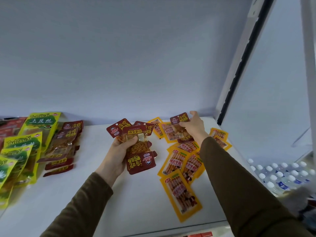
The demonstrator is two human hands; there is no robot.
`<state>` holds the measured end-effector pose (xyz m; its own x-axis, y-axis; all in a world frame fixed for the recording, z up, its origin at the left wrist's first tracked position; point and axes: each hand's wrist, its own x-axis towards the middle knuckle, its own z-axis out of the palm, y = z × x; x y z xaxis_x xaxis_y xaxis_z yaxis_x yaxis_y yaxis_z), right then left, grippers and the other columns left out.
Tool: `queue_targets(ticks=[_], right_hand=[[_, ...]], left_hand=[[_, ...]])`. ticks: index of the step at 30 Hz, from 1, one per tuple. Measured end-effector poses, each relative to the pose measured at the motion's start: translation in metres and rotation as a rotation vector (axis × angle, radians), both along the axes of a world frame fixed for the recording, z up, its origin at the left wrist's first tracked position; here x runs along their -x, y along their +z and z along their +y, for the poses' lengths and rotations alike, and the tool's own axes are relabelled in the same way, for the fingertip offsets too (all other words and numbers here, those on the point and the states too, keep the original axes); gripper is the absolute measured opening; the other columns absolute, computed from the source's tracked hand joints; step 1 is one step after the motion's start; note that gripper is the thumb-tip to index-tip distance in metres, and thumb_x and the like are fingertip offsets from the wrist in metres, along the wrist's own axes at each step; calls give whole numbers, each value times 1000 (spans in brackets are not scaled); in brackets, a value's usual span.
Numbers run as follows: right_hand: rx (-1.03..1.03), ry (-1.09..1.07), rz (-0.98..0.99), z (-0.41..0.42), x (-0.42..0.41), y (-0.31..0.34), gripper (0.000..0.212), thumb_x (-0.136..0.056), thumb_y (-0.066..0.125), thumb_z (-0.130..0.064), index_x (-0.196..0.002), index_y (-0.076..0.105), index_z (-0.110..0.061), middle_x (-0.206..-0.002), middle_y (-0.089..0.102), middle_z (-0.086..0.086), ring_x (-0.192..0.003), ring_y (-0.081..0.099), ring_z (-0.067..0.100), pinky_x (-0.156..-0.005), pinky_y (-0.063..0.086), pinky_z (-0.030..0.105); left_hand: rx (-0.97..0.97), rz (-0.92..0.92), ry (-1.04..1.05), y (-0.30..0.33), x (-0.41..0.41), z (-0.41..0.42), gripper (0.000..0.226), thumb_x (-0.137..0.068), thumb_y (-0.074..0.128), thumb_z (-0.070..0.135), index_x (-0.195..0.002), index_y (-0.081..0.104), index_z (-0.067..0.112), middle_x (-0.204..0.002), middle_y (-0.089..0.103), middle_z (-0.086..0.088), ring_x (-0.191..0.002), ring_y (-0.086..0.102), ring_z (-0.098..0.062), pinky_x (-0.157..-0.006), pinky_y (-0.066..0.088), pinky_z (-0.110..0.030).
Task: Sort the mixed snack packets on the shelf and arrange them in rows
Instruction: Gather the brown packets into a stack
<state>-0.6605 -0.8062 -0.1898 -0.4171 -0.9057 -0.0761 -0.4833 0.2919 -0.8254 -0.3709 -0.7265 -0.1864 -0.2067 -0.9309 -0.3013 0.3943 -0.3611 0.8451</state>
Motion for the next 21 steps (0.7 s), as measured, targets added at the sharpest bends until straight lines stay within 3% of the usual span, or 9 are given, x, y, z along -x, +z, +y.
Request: queue_targets(ticks=[3,5,7,9,13,17,19,21], right_hand=[[219,-28,-98,8,-5,17,41,-94,68,-16,-132,53,-21,-120,68,2,-110,66,22,-88,54,34],[334,23,-259,20,-17,37,20,-96,66,-15,-114,62,-21,-107,73,-1,-99,72,19,-81,56,34],[339,166,-596,36,-41,55,19,-95,68,-15,-113,65,-19,-105,76,2,-96,75,21,-82,59,42],[257,322,-842,52,-72,56,28,-93,70,-13,-120,63,-15,-111,76,7,-100,74,28,-86,60,49],[223,238,-793,76,-131,32,26,-93,71,-15,-117,63,-20,-109,75,4,-99,74,22,-82,61,42],[272,56,-726,74,-160,19,17,-94,69,-26,-102,61,-38,-122,63,3,-107,67,22,-91,58,51],[212,44,-808,71,-172,17,31,-93,70,-29,-120,57,-38,-130,59,2,-112,65,23,-95,56,51],[156,55,-851,66,-183,15,55,-91,73,-30,-139,45,-34,-136,56,3,-114,64,24,-96,57,51]], left_hand=[[12,-33,8,0,1,-3,45,-96,68,12,-139,55,9,-122,71,-25,-109,70,-46,-94,56,-62],[17,-54,13,0,2,-5,43,-96,68,14,-138,56,12,-121,73,-21,-108,72,-42,-89,60,-55],[19,-59,10,0,4,-6,41,-96,68,16,-135,57,14,-121,73,-20,-107,73,-40,-86,61,-52],[20,-78,36,1,5,-7,42,-94,71,20,-134,58,14,-122,73,-17,-108,73,-38,-93,59,-55],[63,-117,60,7,6,-9,42,-98,65,36,-134,56,16,-119,75,-12,-106,74,-34,-89,61,-49],[98,-161,131,12,0,-8,43,-100,55,55,-130,54,25,-112,78,-1,-101,76,-24,-77,62,-36],[113,-186,156,13,-6,-8,47,-93,68,52,-130,50,29,-115,77,0,-99,77,-21,-74,62,-32],[130,-236,160,12,-15,-8,64,-84,84,36,-134,44,28,-119,74,-2,-99,76,-21,-76,63,-34]])
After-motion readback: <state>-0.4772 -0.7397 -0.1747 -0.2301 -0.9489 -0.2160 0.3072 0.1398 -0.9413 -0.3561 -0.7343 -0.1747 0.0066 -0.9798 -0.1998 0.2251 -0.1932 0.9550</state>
